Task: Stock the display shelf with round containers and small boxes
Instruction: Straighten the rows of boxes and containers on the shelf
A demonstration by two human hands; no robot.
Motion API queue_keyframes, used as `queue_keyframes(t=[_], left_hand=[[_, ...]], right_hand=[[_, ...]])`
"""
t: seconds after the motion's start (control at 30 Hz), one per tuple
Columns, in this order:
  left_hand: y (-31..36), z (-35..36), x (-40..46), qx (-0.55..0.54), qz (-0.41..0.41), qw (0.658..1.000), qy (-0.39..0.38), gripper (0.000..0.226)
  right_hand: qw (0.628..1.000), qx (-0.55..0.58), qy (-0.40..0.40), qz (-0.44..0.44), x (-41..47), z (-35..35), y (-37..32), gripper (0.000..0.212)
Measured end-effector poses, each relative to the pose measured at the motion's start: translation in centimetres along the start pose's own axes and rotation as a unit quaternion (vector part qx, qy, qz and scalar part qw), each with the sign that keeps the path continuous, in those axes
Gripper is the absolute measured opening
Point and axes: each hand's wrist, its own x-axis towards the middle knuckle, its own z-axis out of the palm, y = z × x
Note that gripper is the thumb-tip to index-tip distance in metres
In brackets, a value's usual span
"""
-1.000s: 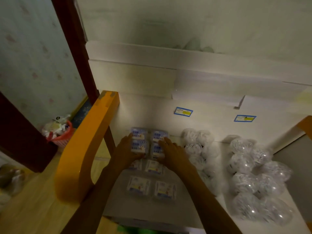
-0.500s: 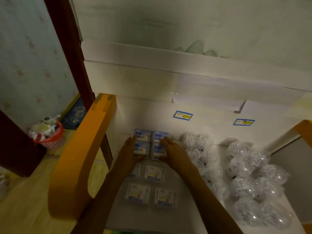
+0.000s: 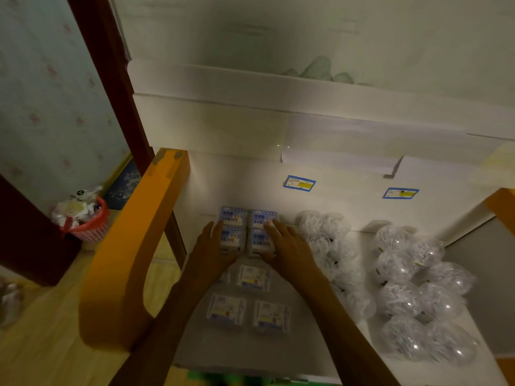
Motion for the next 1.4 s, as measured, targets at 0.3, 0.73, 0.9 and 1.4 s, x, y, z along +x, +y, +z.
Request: queue_keyframes(t=[0.3, 0.73, 0.9, 1.4], left_hand=[[-1.3, -1.2, -7.0, 0.088, 0.048, 0.994, 0.032, 0.057], [-3.1, 0.7, -5.0, 0.054, 0.146, 0.987, 0.032, 0.029], [-2.3, 0.4, -5.0, 0.031, 0.146, 0.988, 0.034, 0.038], [-3.4, 0.5, -11.8, 0.081, 0.215, 0.973, -0.019, 0.055]], right_hand=[[0.995, 0.016, 0.070, -0.065, -5.9, 4.0, -1.7, 0.042], [0.997, 0.058, 0.041, -0.027, -5.6, 4.8, -0.3, 0.036], [0.997, 0.059, 0.044, -0.015, -5.5, 4.9, -0.3, 0.039], [0.993, 0.038, 0.072, -0.087, -12.5, 5.8, 0.0, 0.044]])
